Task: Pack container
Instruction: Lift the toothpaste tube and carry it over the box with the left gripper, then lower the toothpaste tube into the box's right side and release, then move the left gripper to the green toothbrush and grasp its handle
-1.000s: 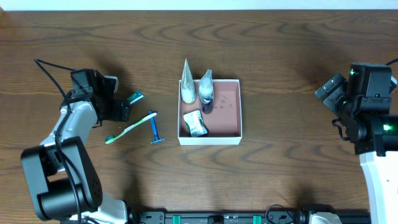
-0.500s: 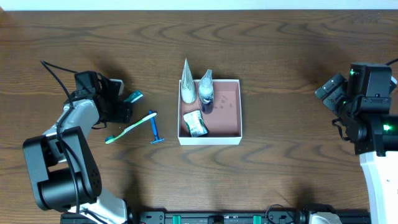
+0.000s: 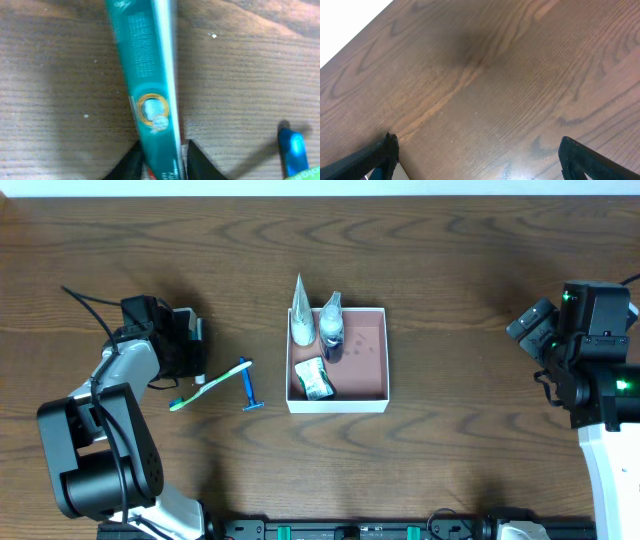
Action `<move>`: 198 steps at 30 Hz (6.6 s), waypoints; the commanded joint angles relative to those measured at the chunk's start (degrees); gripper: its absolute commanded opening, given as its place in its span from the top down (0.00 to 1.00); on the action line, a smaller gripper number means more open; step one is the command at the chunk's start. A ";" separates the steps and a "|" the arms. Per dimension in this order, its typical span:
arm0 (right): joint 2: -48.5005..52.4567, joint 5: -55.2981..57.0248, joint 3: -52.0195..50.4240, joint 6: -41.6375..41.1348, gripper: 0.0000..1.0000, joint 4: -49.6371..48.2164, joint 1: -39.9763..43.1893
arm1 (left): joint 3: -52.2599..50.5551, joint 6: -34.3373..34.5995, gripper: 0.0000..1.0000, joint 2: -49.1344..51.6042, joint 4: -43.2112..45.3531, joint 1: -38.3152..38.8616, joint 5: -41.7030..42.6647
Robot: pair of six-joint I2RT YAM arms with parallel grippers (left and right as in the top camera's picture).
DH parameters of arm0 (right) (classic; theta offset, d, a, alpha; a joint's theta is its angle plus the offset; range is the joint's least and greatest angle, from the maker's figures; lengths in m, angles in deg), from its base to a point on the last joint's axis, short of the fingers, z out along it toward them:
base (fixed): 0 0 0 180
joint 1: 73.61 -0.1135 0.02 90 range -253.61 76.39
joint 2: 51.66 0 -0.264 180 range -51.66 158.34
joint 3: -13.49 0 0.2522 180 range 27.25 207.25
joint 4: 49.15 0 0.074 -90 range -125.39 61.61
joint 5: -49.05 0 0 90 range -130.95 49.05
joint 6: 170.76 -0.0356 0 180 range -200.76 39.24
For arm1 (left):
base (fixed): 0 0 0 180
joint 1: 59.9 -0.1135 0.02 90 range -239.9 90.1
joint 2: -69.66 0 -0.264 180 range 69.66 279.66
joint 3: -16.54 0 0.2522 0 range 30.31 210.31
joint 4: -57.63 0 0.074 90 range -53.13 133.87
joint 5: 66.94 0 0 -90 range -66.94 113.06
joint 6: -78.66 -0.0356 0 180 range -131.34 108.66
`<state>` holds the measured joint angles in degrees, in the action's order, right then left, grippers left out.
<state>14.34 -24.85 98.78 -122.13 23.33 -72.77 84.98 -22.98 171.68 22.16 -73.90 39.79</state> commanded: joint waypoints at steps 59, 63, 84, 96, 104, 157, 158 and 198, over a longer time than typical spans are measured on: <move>0.00 0.35 0.46 0.74 0.01 0.04 0.26 | 2.89 31.08 0.94 -11.74 12.76 61.77 -26.99; 0.00 0.37 0.46 0.74 0.01 0.04 0.28 | 2.89 34.34 0.94 -8.98 13.29 61.77 -30.08; 0.00 0.37 0.46 0.74 0.01 0.04 0.26 | 2.89 50.60 0.94 -0.72 12.20 61.75 -32.72; 0.00 0.37 0.46 0.74 0.01 0.04 0.28 | 2.89 51.36 0.83 -0.22 12.59 61.64 -32.72; 0.00 0.37 0.46 0.74 0.01 0.04 0.26 | 3.65 46.07 0.83 -3.26 16.48 61.66 -32.63; 0.00 0.35 0.46 0.74 0.01 0.04 0.26 | -1.97 0.72 0.14 -9.57 -18.34 13.33 -15.37; 0.00 0.37 0.46 0.74 0.01 0.04 0.26 | -1.97 0.74 0.14 -9.07 -18.10 13.03 -15.08; 0.00 0.37 0.46 0.74 0.01 0.04 0.26 | -4.70 -0.11 0.86 -2.67 -11.15 12.35 -14.12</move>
<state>14.34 -24.85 98.78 -122.13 23.33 -72.77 81.42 -22.91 167.18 10.99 -61.31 26.13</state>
